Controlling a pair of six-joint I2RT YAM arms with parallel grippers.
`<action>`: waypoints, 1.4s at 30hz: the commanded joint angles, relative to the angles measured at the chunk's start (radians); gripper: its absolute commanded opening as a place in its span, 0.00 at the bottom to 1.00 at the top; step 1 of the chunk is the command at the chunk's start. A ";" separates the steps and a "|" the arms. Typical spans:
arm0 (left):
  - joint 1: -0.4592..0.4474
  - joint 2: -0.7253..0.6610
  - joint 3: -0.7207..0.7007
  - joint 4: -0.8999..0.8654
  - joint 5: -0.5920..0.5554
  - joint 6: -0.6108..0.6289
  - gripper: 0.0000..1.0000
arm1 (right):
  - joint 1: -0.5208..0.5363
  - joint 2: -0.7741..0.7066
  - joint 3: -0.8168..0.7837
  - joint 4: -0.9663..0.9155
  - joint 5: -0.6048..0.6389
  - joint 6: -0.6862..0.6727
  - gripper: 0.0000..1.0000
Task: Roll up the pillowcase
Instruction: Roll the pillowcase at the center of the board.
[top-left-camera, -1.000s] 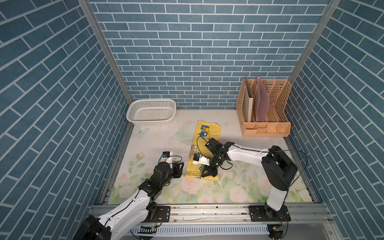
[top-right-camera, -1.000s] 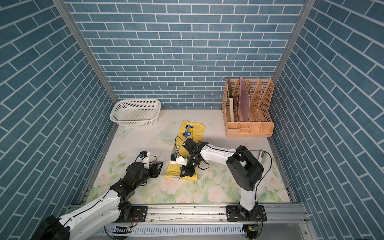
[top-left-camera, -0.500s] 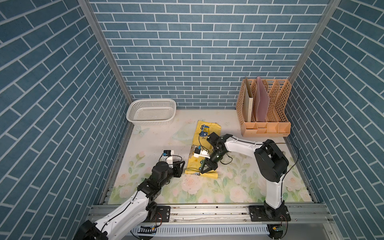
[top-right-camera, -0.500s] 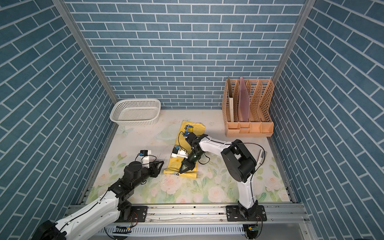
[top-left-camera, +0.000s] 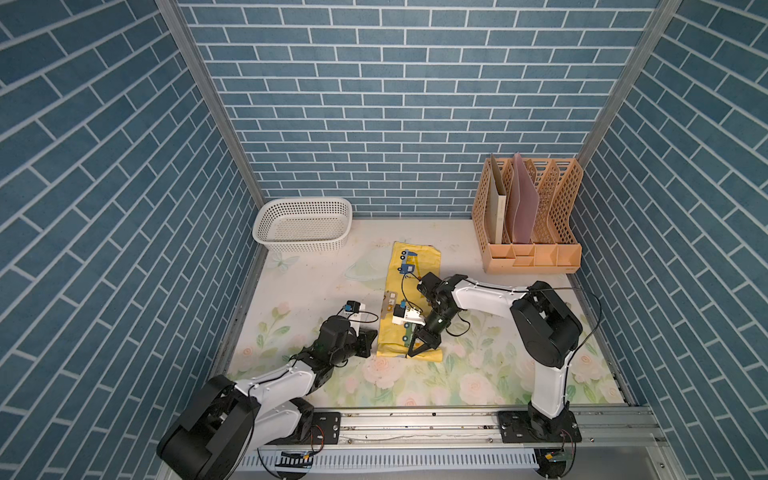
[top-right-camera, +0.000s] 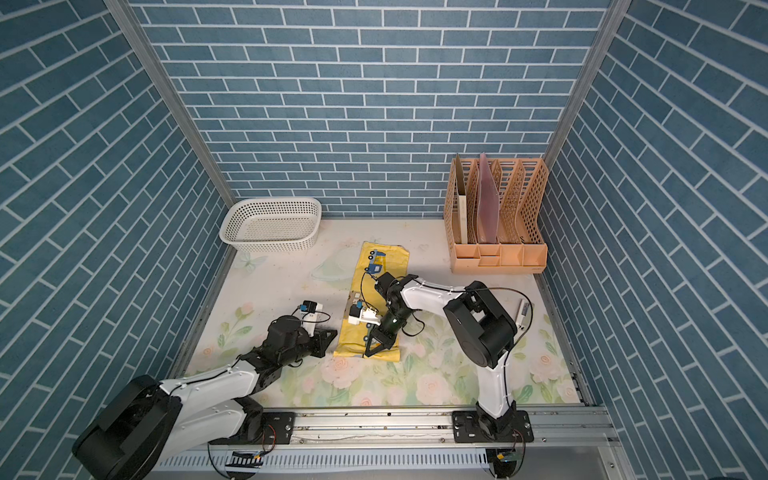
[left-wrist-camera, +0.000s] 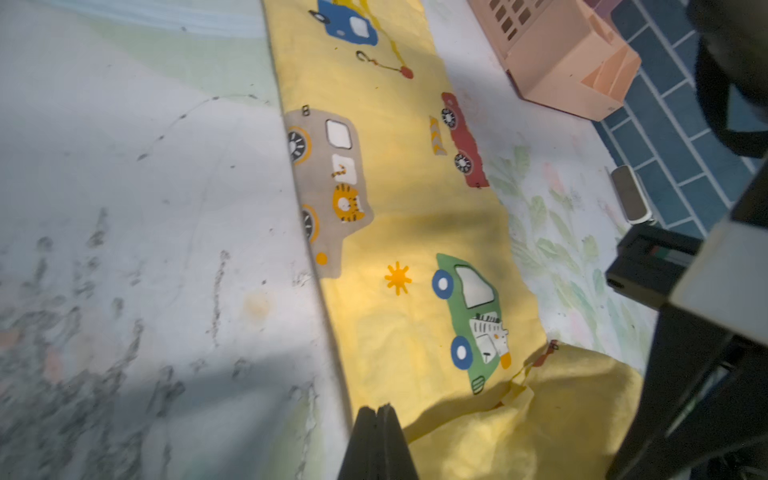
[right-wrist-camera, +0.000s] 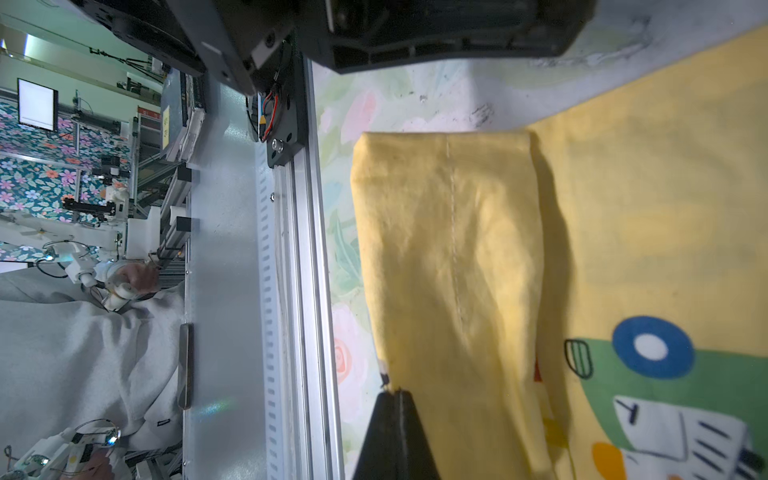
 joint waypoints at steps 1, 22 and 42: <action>-0.017 0.011 0.018 0.108 0.096 0.029 0.00 | 0.000 -0.030 0.002 -0.006 0.026 -0.033 0.00; -0.067 0.221 0.083 0.074 0.091 0.072 0.00 | -0.045 -0.059 0.035 -0.025 0.052 -0.037 0.00; -0.010 -0.126 0.173 -0.260 -0.214 0.023 0.00 | -0.130 0.150 0.182 -0.073 0.062 -0.052 0.00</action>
